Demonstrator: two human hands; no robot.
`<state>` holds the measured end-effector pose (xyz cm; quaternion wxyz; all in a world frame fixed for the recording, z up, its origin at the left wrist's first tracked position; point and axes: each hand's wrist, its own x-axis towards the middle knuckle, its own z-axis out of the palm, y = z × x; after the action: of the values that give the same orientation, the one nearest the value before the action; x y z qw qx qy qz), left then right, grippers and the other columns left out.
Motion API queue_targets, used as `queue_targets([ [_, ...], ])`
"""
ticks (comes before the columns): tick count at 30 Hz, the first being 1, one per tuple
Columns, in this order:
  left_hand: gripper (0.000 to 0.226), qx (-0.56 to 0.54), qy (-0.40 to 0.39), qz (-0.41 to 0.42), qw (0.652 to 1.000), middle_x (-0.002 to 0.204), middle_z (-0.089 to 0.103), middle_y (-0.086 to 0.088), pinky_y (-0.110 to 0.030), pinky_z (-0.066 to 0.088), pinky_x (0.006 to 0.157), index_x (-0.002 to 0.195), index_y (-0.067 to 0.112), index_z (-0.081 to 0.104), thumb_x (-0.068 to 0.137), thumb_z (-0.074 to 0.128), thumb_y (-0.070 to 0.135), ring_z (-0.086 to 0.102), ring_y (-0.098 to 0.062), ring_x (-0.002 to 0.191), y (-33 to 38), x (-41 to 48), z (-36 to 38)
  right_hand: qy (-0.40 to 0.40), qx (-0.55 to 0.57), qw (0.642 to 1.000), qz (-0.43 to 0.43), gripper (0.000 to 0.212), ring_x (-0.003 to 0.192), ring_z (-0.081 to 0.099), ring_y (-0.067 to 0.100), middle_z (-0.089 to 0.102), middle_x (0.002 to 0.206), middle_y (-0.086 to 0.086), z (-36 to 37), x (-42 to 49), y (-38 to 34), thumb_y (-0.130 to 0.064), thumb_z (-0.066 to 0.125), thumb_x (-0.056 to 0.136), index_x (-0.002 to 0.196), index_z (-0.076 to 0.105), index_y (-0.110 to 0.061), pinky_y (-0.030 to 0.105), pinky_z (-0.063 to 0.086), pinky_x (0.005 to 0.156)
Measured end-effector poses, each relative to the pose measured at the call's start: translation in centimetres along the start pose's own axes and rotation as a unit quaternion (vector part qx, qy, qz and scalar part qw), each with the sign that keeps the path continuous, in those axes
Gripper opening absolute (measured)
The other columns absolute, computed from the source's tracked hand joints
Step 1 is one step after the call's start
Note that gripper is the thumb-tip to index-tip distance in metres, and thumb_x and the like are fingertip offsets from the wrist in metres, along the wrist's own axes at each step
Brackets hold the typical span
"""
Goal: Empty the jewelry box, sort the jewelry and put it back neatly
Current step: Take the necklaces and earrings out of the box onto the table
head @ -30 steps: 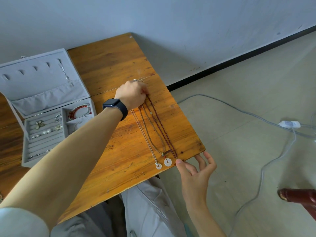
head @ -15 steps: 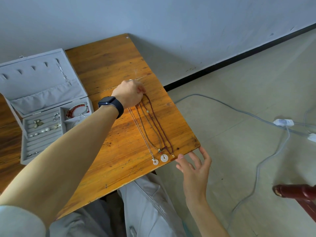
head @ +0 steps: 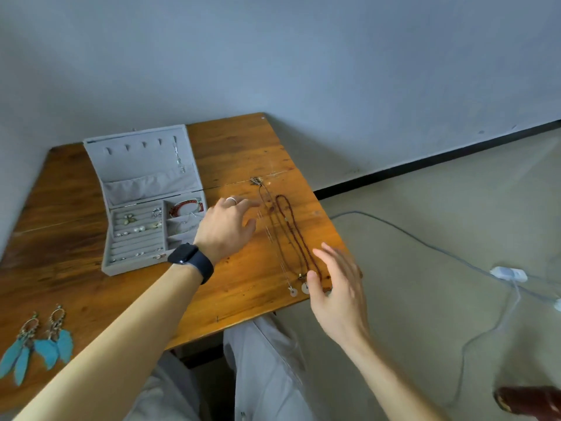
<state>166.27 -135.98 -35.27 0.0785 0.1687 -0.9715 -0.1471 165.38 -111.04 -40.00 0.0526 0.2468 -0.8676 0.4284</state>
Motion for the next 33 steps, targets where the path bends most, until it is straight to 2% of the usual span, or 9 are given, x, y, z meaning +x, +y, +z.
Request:
queue_targets([
  [6, 0.044, 0.012, 0.036, -0.038, 0.999, 0.143, 0.053, -0.001, -0.046, 0.047, 0.102, 0.14, 0.028, 0.054, 0.096, 0.054, 0.03, 0.049, -0.026, 0.129, -2.4, -5.2, -0.7, -0.108, -0.043, 0.985, -0.124, 0.039, 0.141, 0.038, 0.016, 0.06, 0.139, -0.001, 2.8, 4.2, -4.0, -0.022, 0.059, 0.097, 0.136, 0.059, -0.017, 0.035, 0.034, 0.116],
  [10, 0.048, 0.026, 0.05, -0.065, 0.996, 0.15, 0.047, -0.001, -0.043, 0.04, 0.109, 0.143, 0.03, 0.049, 0.095, 0.053, 0.031, 0.043, -0.025, 0.135, -4.7, -6.9, -1.6, -0.16, -0.058, 0.969, -0.182, 0.04, 0.144, 0.032, 0.013, 0.056, 0.143, -0.004, 5.6, 6.5, -7.0, -0.024, 0.054, 0.099, 0.14, 0.055, -0.021, 0.026, 0.022, 0.117],
  [13, 0.051, 0.031, 0.063, -0.092, 0.993, 0.153, 0.043, -0.001, -0.042, 0.035, 0.113, 0.145, 0.035, 0.044, 0.095, 0.052, 0.032, 0.037, -0.024, 0.14, -6.7, -7.7, -2.6, -0.18, -0.073, 0.958, -0.212, 0.041, 0.144, 0.03, 0.012, 0.053, 0.145, -0.005, 7.9, 8.3, -8.9, -0.026, 0.053, 0.1, 0.141, 0.053, -0.023, 0.031, 0.024, 0.118],
  [17, 0.052, 0.046, 0.096, -0.109, 0.988, 0.157, 0.038, 0.0, -0.043, 0.026, 0.119, 0.147, 0.034, 0.043, 0.096, 0.051, 0.034, 0.028, -0.024, 0.146, -9.8, -7.3, -4.5, -0.194, -0.076, 0.949, -0.235, 0.042, 0.142, 0.033, 0.014, 0.054, 0.144, -0.002, 10.8, 11.5, -11.3, -0.023, 0.055, 0.099, 0.14, 0.054, -0.019, 0.027, 0.02, 0.116],
  [20, 0.052, 0.07, 0.111, -0.116, 0.984, 0.16, 0.032, -0.003, -0.044, 0.023, 0.121, 0.147, 0.032, 0.042, 0.096, 0.054, 0.031, 0.023, -0.026, 0.149, -12.6, -5.9, -6.4, -0.201, -0.101, 0.936, -0.271, 0.042, 0.139, 0.036, 0.014, 0.053, 0.144, -0.003, 12.7, 14.7, -12.6, -0.026, 0.054, 0.098, 0.139, 0.054, -0.021, 0.033, 0.033, 0.115],
  [26, 0.056, 0.074, 0.158, -0.141, 0.974, 0.163, 0.022, -0.008, -0.047, 0.022, 0.121, 0.148, 0.032, 0.04, 0.094, 0.056, 0.024, 0.016, -0.031, 0.15, -18.2, -1.5, -10.0, -0.172, -0.16, 0.928, -0.29, 0.04, 0.136, 0.038, 0.021, 0.043, 0.148, 0.0, 16.2, 21.9, -14.9, -0.029, 0.057, 0.096, 0.136, 0.055, -0.023, 0.038, 0.047, 0.1],
  [30, 0.075, 0.008, 0.177, -0.193, 0.965, 0.166, 0.006, -0.009, -0.045, 0.028, 0.117, 0.155, 0.037, 0.019, 0.092, 0.06, 0.028, 0.016, -0.036, 0.15, -21.0, 1.4, -11.0, -0.15, -0.193, 0.917, -0.314, 0.038, 0.134, 0.038, 0.027, 0.037, 0.152, 0.004, 18.0, 26.4, -16.2, -0.022, 0.061, 0.094, 0.132, 0.059, -0.027, 0.042, 0.046, 0.101],
  [33, 0.089, -0.104, 0.169, -0.23, 0.953, 0.165, 0.002, -0.007, -0.041, 0.039, 0.109, 0.154, 0.044, 0.005, 0.09, 0.064, 0.026, 0.026, -0.039, 0.145, -22.7, 3.1, -11.4, -0.151, -0.209, 0.899, -0.355, 0.034, 0.136, 0.036, 0.028, 0.033, 0.156, 0.005, 19.0, 28.7, -16.8, -0.019, 0.06, 0.094, 0.127, 0.063, -0.028, 0.044, 0.048, 0.098],
])
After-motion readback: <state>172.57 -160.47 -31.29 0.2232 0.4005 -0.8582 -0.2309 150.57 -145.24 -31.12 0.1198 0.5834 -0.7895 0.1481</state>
